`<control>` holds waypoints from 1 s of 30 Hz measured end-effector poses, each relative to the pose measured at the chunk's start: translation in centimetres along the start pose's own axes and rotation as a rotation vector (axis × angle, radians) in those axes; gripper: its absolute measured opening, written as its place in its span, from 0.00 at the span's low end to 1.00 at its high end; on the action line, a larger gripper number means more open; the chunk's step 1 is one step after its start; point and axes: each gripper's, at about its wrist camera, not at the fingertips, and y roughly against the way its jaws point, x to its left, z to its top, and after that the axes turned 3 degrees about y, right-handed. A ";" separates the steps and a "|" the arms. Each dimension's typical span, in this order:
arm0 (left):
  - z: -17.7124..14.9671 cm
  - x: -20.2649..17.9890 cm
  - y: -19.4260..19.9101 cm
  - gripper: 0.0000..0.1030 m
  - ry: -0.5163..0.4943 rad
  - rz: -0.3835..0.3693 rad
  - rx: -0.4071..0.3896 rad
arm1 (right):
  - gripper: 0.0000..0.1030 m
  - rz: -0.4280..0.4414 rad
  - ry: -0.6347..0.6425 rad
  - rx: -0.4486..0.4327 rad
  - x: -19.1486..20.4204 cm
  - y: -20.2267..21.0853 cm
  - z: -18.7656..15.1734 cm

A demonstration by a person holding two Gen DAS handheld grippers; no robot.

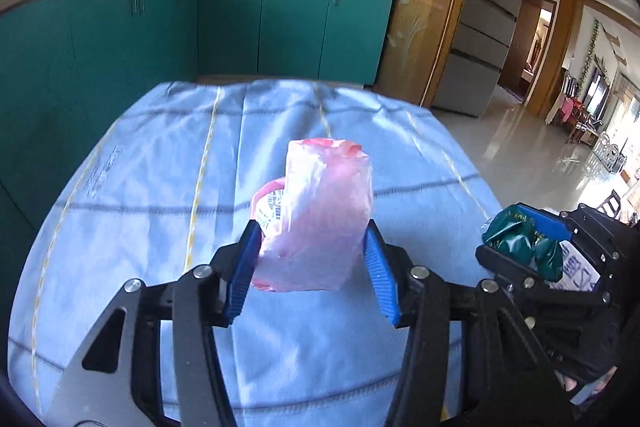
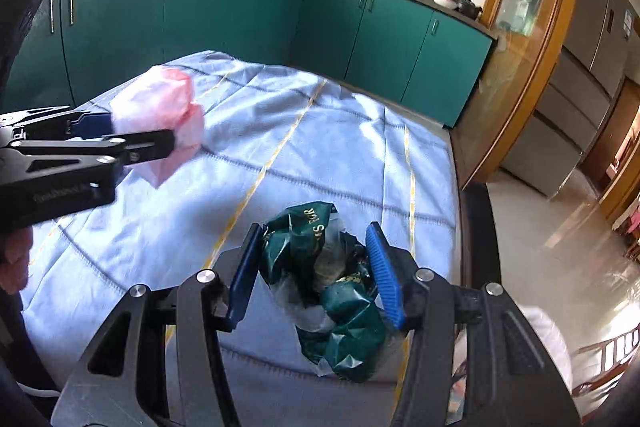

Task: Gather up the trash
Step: 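Grasp the pink plastic bag with the left tool while the right tool grasps the dark green wrapper, then lift the pink bag with the left tool while the right tool lifts the green wrapper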

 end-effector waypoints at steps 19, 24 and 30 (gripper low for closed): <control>-3.5 -1.2 0.1 0.66 -0.083 -0.019 0.100 | 0.67 0.020 -0.068 0.067 -0.1 -1.4 -1.9; -3.6 -1.2 -0.5 0.62 -0.081 -0.013 0.107 | 0.67 0.025 -0.060 0.081 0.1 -2.0 -2.1; -3.5 -1.1 -0.3 0.51 -0.091 -0.011 0.097 | 0.52 0.035 -0.058 0.069 0.2 -1.8 -2.2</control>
